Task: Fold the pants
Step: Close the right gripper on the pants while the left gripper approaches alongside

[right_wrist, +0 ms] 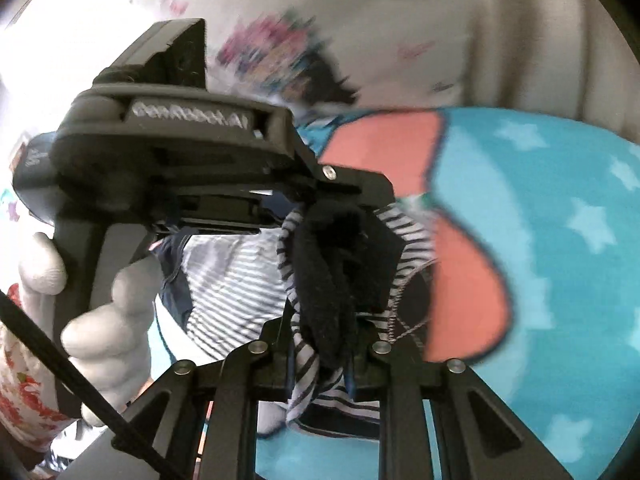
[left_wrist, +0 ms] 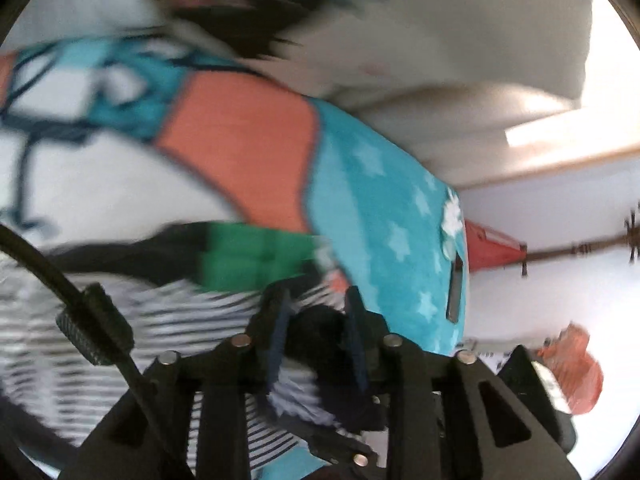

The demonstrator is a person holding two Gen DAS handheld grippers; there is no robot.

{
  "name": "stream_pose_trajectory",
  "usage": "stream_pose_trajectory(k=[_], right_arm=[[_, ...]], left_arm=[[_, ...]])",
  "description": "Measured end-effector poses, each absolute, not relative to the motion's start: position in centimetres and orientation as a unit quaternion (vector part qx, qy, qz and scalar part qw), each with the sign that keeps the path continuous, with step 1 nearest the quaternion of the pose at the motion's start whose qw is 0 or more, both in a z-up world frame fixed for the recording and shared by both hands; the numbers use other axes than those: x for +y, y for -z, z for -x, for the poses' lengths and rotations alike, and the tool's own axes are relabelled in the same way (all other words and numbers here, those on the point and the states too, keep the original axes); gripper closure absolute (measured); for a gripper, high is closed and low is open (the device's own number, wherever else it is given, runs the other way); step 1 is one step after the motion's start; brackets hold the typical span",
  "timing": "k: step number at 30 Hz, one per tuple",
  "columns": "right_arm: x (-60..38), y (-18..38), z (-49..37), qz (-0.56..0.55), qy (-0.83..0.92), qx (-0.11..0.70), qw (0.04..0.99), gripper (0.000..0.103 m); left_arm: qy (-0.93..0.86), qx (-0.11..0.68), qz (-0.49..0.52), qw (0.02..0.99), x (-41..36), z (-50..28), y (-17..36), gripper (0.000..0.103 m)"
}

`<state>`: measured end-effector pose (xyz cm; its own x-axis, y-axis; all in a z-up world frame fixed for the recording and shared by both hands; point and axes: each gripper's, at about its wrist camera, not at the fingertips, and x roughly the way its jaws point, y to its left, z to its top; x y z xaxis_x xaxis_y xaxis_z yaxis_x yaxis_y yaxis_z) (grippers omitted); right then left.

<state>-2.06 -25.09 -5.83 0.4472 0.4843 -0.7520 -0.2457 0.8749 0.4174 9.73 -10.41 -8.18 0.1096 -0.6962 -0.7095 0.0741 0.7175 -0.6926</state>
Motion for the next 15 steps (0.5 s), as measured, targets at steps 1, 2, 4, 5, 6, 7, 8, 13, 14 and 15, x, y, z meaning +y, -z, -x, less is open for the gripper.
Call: stream_pose_trajectory(k=[1, 2, 4, 5, 6, 7, 8, 13, 14, 15], right_arm=[[-23.6, 6.4, 1.9, -0.114, -0.22, 0.489, 0.836, 0.077], [-22.8, 6.7, 1.7, -0.107, -0.22, 0.496, 0.833, 0.074], [-21.3, 6.9, 1.6, -0.098, -0.224, 0.511, 0.824, 0.07], [-21.0, 6.4, 1.7, -0.098, -0.231, 0.514, 0.82, 0.069], [-20.9, 5.8, 1.9, -0.099, -0.236, 0.512, 0.82, 0.067], [-21.1, 4.8, 2.2, -0.103, -0.241, 0.506, 0.821, 0.065], [-21.8, 3.2, 2.7, -0.117, -0.252, 0.495, 0.823, 0.063], [-24.8, 1.0, 2.3, -0.146, -0.202, 0.475, 0.844, 0.056], [-24.8, 1.7, 1.5, -0.139, -0.179, 0.487, 0.843, 0.062], [-24.5, 2.2, 1.2, -0.139, -0.173, 0.494, 0.841, 0.076]], left_arm=[[0.271, 0.605, 0.266, 0.7, -8.8, -9.4, 8.1, 0.075], [0.267, 0.6, 0.274, 0.702, -7.2, -9.0, 7.8, 0.074], [0.259, 0.586, 0.276, 0.717, -4.6, -7.9, 6.7, 0.069], [0.253, 0.575, 0.272, 0.729, -3.2, -7.2, 5.9, 0.064], [0.246, 0.566, 0.268, 0.74, -2.0, -6.5, 5.2, 0.06], [0.236, 0.558, 0.267, 0.749, -0.6, -5.9, 4.7, 0.057], [0.225, 0.55, 0.267, 0.759, 0.7, -5.2, 4.3, 0.057], [0.171, 0.542, 0.26, 0.781, 4.6, -3.2, 4.6, 0.057], [0.161, 0.545, 0.26, 0.781, 4.9, -3.1, 5.0, 0.057], [0.15, 0.548, 0.26, 0.78, 5.4, -2.9, 5.5, 0.057]])
